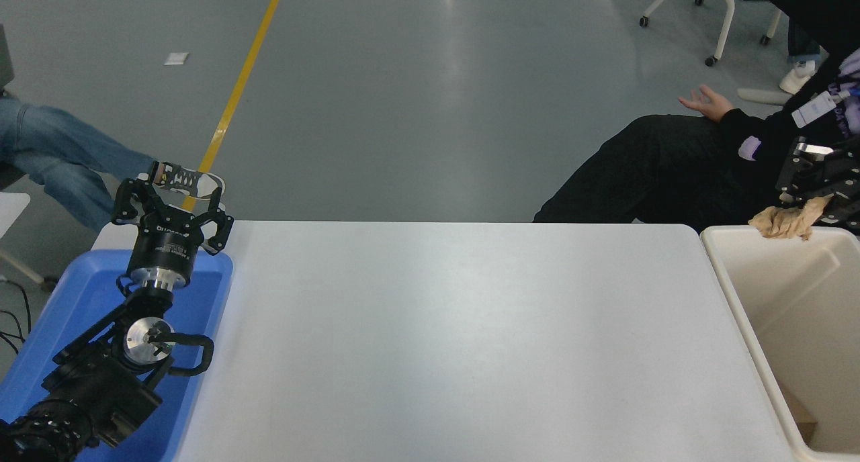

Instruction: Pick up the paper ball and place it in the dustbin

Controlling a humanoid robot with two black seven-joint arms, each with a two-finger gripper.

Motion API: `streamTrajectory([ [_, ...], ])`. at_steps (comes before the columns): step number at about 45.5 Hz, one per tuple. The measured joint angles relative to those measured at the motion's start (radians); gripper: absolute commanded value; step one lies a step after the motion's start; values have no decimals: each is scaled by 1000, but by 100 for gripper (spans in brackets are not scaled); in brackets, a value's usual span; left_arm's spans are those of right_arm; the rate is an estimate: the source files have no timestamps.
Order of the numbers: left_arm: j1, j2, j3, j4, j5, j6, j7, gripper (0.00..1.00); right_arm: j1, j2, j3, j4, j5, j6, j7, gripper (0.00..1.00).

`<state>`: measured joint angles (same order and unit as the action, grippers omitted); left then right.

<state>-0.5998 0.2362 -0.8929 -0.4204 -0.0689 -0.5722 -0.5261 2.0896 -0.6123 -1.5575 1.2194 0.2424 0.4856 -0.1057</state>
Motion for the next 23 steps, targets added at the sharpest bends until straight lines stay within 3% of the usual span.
streamTrajectory([
  [9,0,0,0,0,0,0,0,99,-278,-79,102,-150,14,-196,0,0],
  [23,0,0,0,0,0,0,0,99,-726,-100,342,-492,20,-304,0,0],
])
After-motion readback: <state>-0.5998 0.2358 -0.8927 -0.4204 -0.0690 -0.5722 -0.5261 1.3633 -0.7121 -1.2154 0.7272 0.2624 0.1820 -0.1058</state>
